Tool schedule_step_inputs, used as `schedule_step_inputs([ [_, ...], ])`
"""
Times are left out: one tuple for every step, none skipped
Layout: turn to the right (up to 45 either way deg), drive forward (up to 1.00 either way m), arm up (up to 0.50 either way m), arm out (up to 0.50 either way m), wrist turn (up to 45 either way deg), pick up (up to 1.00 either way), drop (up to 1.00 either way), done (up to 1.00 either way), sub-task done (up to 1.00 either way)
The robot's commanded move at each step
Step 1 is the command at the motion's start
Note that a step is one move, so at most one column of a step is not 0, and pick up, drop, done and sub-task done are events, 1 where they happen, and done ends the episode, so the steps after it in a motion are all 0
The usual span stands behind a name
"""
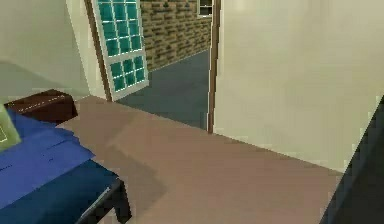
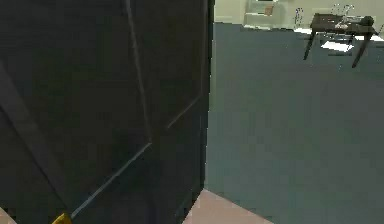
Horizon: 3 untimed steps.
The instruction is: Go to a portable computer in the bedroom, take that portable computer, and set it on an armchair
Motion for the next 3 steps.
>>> schedule_step_inputs([
  [0.0,0.75,0.0,0.0,0.0,0.0,0.0,0.0,0.0],
  [3.0,0.0,0.0,0.0,0.0,0.0,0.0,0.0,0.0],
  [0.0,0.65,0.0,0.0,0.0,0.0,0.0,0.0,0.0],
])
